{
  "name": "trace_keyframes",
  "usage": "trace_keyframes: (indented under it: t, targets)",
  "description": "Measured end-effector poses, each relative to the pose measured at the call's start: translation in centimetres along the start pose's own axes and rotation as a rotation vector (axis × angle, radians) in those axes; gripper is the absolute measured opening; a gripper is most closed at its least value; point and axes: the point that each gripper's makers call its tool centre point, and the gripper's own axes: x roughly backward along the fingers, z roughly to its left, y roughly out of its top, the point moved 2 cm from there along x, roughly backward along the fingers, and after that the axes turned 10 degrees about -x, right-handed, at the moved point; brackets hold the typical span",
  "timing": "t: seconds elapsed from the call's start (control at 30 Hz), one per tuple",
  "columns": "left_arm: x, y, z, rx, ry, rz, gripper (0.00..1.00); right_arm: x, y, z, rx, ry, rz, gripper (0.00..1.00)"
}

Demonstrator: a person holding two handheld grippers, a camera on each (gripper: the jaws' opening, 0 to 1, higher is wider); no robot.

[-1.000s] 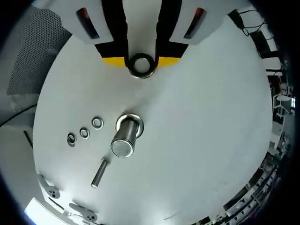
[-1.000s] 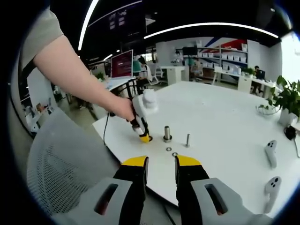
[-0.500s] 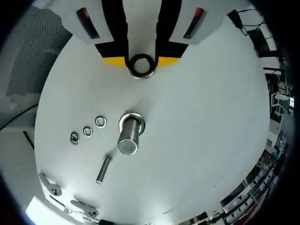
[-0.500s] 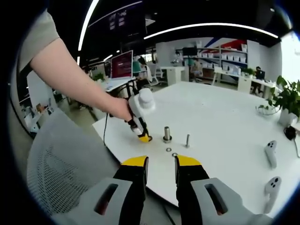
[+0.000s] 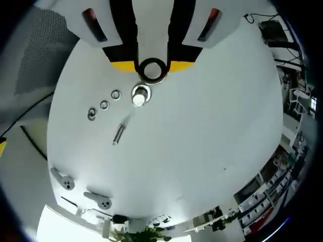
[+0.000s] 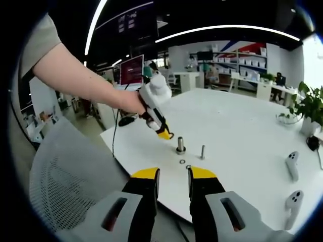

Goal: Place the washer onto the threaded stud by aligning its center hole with the stud, sliding it down to the base, and recovering from edge contact or off-axis alignment until the washer reaches the visible bottom stop.

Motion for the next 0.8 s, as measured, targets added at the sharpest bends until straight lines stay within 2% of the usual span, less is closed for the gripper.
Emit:
trace_keyframes:
  t: [0.23, 0.37, 0.8]
  targets:
    - [-0.4, 2.1, -0.4, -0.002, -0.039, -0.025, 0.19, 0.0, 0.0, -0.1, -0.001, -0.003, -0.001, 0.25]
    - [-0.9, 2.5, -0.8, -0.053, -0.048, 0.004, 0.19, 0.0, 0.0, -0.1, -0.001, -0.005, -0.003, 0.25]
    - [-1.8, 3.0, -1.0, -0.062, -0.079, 0.034, 0.19, 0.1, 0.1, -0.2, -0.003, -0.009, -0.008, 0.25]
